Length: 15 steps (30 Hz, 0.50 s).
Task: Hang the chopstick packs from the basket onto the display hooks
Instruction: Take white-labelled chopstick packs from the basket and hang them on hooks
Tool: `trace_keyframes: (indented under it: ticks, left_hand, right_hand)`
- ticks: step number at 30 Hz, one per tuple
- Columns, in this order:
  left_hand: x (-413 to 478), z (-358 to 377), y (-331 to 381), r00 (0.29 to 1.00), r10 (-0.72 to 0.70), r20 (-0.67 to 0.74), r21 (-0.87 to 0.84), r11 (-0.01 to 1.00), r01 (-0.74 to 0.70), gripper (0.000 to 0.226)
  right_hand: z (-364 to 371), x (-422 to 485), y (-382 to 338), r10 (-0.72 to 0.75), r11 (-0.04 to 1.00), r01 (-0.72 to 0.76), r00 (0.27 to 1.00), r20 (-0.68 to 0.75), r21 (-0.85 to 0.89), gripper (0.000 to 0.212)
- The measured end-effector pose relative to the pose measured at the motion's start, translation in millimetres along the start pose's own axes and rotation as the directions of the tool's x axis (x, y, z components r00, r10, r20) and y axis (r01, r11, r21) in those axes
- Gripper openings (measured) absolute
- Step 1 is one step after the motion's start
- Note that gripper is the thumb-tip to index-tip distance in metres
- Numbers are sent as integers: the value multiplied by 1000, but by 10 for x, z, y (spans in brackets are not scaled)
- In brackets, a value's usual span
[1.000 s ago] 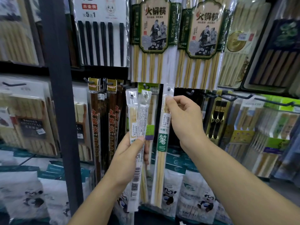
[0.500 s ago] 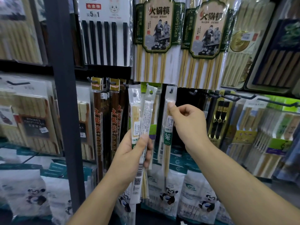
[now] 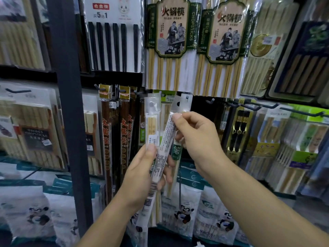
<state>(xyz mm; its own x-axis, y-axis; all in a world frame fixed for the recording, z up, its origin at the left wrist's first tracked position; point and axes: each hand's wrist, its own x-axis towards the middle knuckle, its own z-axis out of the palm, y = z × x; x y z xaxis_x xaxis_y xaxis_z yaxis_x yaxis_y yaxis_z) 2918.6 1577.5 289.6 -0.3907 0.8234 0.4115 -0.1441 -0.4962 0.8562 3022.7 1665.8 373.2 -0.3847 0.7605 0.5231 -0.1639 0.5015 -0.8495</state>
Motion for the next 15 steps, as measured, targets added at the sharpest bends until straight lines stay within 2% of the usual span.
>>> trace_keyframes:
  ticks: [4, 10, 15]
  left_hand:
    - [34, -15, -26, 990, 10, -143, 77, 997, 2, 48]
    - [63, -61, -4, 989, 76, -131, 173, 984, -52, 52]
    - [41, -48, 40, 994, 67, -82, 166, 985, -53, 49]
  right_hand:
    - [-59, 125, -38, 65, 996, -61, 995, -70, 60, 34]
    - [-71, 250, -19, -1, 999, -3, 989, -145, -32, 36]
    - [-67, 287, 5, -37, 997, 22, 980, -195, -78, 41]
